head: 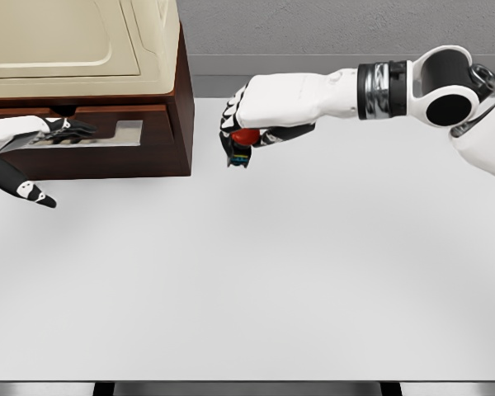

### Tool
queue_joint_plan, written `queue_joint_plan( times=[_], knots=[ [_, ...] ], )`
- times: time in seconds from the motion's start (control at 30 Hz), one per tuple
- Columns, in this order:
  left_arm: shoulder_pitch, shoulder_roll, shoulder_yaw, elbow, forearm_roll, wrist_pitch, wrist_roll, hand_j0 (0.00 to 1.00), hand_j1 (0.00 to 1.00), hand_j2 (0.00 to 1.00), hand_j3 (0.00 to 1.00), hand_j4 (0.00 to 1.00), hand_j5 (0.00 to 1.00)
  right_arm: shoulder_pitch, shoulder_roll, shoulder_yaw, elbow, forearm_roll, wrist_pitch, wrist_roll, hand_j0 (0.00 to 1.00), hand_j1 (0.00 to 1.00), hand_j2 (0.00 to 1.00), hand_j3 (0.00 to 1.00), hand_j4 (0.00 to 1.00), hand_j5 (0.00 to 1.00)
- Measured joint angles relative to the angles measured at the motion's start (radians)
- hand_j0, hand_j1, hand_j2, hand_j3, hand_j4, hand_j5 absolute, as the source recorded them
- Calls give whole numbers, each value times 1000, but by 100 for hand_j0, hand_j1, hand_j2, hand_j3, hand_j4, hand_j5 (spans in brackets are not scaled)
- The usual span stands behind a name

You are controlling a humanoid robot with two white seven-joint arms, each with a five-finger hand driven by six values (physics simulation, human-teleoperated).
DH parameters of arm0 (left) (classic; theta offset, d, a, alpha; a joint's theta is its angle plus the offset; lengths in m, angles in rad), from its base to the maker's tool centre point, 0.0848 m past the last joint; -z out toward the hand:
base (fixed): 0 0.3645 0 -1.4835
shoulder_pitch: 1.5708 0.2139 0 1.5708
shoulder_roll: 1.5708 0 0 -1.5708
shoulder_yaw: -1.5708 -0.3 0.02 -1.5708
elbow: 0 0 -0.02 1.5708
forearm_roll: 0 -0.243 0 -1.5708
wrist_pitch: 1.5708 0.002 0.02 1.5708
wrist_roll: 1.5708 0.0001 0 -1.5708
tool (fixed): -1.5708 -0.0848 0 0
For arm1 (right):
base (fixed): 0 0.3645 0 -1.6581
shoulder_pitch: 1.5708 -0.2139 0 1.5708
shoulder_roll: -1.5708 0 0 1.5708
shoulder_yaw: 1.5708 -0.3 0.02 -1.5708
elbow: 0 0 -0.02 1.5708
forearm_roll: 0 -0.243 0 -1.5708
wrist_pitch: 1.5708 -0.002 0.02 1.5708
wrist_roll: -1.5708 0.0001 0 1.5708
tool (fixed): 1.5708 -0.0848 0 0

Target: Open the cabinet drawer with left arm, and place a switch into the drawer with right arm

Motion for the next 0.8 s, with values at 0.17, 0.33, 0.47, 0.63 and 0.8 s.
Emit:
queue_joint_plan(
  times=[0.17,0.33,0.47,0.63,0.8],
  knots=[
    [0,18,-4,-5,29,4,-1,100,100,100,100,100,100,-2,6,11,5,-3,2,0,48,48,48,48,48,48],
    [15,28,-4,-8,73,11,3,100,100,100,100,100,100,-2,9,16,14,-3,3,0,48,48,48,48,48,48],
    [28,45,-3,-14,129,18,0,100,100,100,100,100,100,-6,10,17,14,-3,3,0,48,48,48,48,48,48],
    [43,75,3,-23,196,20,-1,100,100,100,100,100,100,-11,12,20,14,-3,10,0,48,48,48,48,48,48],
    [43,92,8,-28,251,55,-1,100,100,100,100,100,100,-17,13,24,13,-4,15,0,48,48,48,48,48,48]
  ],
)
